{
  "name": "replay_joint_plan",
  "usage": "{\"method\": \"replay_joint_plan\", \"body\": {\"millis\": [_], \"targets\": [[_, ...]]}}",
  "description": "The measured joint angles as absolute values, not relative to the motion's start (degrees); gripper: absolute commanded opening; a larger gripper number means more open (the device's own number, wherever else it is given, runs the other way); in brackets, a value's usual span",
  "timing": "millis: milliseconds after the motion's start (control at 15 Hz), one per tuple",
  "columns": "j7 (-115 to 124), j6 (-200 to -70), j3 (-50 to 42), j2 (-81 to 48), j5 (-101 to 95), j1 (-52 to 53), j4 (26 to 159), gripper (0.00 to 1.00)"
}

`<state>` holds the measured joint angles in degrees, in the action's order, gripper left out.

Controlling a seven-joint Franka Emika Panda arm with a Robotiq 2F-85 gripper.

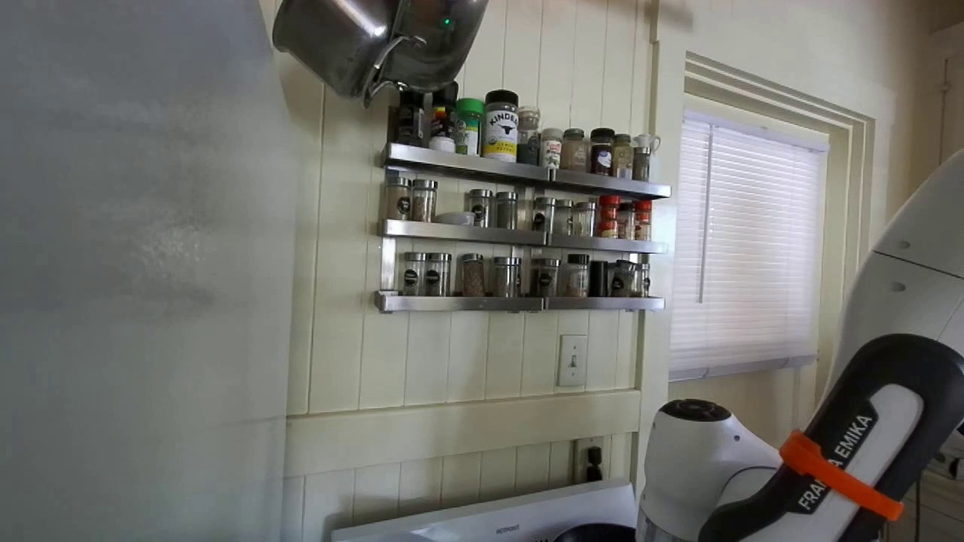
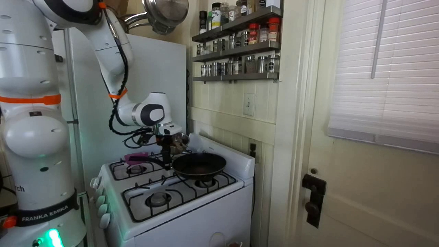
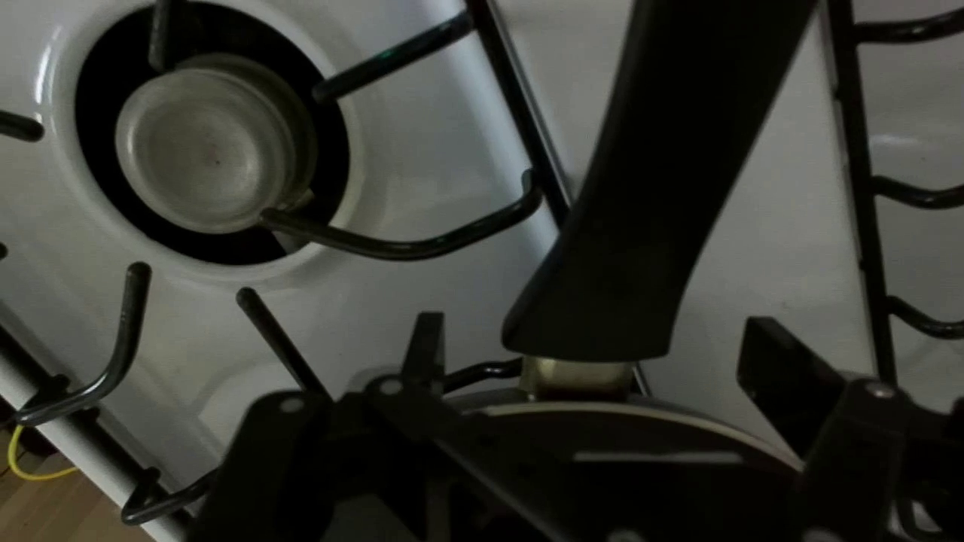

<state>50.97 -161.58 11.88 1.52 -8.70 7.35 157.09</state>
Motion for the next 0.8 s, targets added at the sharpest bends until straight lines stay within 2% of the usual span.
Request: {"method": "replay_joint_plan", "body": {"millis": [133,467,800], "targets": [[53.73,-161.59,11.88,0.96,-12.05,7.31,157.07,0.94],[62.78,-161.66,11.64,0.37,-21.4,7.26,156.36,0.96],[69.21,-161.66,11.22,-0.17,-28.26,6.8,155.43,0.93]]}}
